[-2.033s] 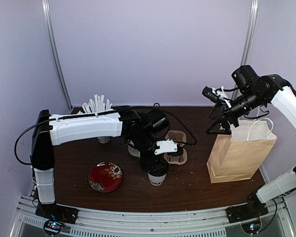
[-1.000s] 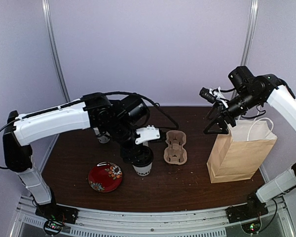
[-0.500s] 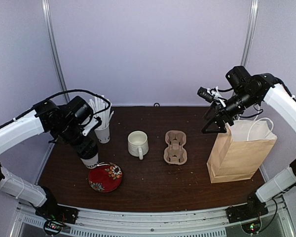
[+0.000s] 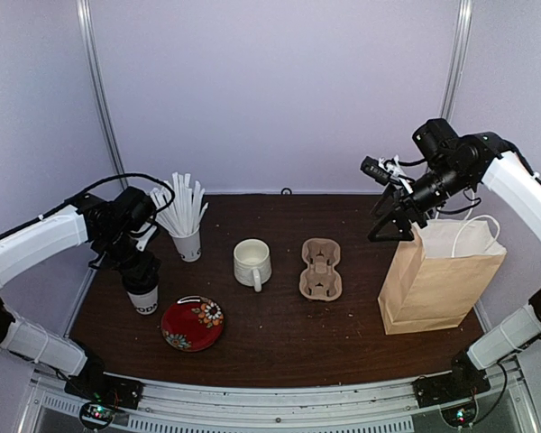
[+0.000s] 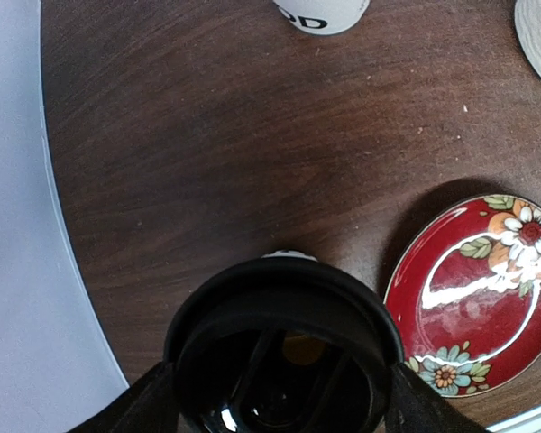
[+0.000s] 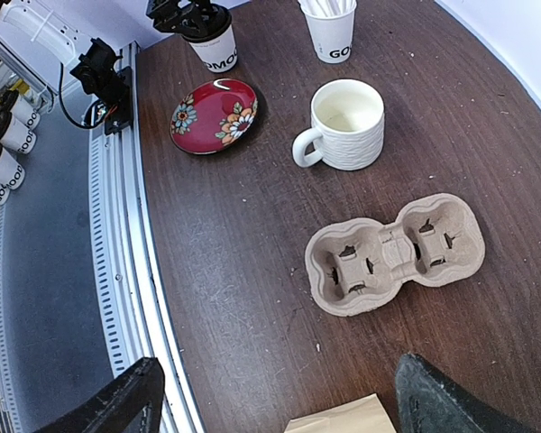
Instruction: Pack the takeout coffee
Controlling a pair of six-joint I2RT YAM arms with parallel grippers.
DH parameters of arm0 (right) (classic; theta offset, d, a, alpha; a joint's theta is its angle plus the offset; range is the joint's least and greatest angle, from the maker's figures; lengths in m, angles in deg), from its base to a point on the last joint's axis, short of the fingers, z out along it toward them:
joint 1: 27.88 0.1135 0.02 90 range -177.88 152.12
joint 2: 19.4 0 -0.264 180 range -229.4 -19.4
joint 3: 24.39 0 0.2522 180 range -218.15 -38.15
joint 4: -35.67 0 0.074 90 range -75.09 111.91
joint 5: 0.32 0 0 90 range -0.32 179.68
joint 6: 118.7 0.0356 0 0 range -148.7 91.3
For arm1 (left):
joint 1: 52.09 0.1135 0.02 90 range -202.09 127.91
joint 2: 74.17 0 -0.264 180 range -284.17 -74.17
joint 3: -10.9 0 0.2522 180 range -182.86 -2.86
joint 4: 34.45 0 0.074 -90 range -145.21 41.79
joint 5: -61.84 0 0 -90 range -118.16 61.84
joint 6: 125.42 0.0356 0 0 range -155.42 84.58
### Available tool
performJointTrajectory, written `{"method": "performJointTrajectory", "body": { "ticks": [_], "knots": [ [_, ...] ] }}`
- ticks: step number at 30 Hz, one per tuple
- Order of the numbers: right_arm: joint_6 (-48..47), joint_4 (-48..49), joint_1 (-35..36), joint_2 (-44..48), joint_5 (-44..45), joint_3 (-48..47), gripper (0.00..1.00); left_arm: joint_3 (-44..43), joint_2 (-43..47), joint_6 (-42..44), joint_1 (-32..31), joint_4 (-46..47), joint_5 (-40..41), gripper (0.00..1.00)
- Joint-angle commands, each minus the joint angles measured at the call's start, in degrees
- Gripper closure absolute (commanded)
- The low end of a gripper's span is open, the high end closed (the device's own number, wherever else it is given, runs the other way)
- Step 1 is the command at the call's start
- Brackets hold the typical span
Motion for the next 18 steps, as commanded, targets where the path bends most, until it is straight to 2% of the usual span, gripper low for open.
{"method": "performJointTrajectory", "body": {
  "ticks": [1, 2, 3, 7, 12, 15, 18],
  "knots": [
    [0.61, -0.87, -0.39, -0.11, -0.10, -2.19, 0.08, 0.28, 0.04, -0.19, 0.69, 2.61, -0.01, 0.14],
    [0.47, -1.68, -0.39, -0.35, -0.17, -3.14, 0.07, 0.28, 0.26, -0.12, 0.70, 2.45, 0.26, 0.04],
    [-0.06, -2.82, -0.58, -0.64, -0.07, -4.40, 0.07, 0.24, 0.54, -0.10, 0.70, 2.45, 0.40, 0.03],
    [-1.17, -7.00, -4.81, -2.59, 0.90, -11.25, 0.07, -3.20, 1.25, 0.40, 0.70, 0.01, 1.13, 0.02],
    [-4.61, -13.73, -16.05, -5.70, 1.08, -22.88, 0.09, -12.13, 3.58, 3.21, 0.31, -1.46, -1.83, 0.03],
    [-5.76, -13.50, -24.19, -5.32, 2.36, -24.11, 0.11, -16.59, 4.43, 6.64, -2.68, 1.10, -6.04, 0.05],
    [-5.84, -11.73, -26.65, -3.97, 5.99, -19.29, 0.13, -19.95, 3.62, 9.41, -8.70, 5.12, -8.66, 0.08]
  ]
}}
